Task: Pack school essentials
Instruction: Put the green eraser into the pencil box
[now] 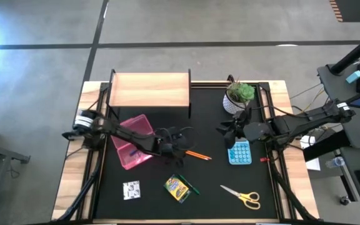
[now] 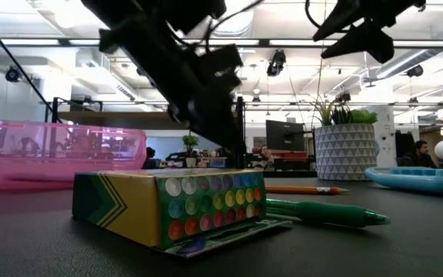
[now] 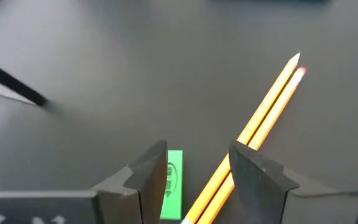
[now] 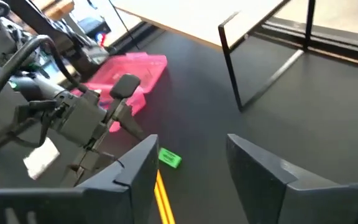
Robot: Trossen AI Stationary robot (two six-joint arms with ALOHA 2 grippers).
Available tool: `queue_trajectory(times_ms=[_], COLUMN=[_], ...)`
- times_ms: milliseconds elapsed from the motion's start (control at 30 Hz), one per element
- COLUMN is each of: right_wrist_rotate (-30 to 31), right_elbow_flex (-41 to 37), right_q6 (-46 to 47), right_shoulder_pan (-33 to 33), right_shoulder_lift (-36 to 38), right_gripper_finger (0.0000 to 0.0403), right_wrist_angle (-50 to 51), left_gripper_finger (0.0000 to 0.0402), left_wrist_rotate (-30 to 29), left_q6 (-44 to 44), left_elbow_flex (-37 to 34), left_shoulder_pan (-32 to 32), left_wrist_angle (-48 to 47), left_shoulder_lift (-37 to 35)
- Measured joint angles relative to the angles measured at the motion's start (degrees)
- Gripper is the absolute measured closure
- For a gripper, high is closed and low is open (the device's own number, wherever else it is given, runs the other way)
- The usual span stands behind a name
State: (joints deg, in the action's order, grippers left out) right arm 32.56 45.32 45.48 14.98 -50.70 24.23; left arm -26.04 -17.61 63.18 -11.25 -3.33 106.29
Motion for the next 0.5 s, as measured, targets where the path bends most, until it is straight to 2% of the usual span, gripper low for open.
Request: queue_trajectory(times_ms=[133,300,500], right_wrist_rotate=[-0.9,-3.4,-4.2], right_elbow_flex=[0.0,0.0,0.0], right_q6=[0.1,0.0,-1.1], right_shoulder_pan=[0.0,0.0,0.0], right_shoulder_lift=[0.0,-0.1,-0.1], right_gripper_finger=[0.0202,0.02,0.02], right_wrist_angle=[1.6,2.7,3.0], left_gripper_finger=[0.0246,0.0246,0.0246], left_wrist_rotate=[0.0,0.0,0.5], left_q6=[0.0,-0.4,-7.5], left_elbow_flex=[1.7,1.7,0.9], left_shoulder_pan=[0.1,1.1,3.2], left_wrist_angle=[-0.1,-0.3,-3.2], left_shoulder_lift=[3.7,4.9,4.9])
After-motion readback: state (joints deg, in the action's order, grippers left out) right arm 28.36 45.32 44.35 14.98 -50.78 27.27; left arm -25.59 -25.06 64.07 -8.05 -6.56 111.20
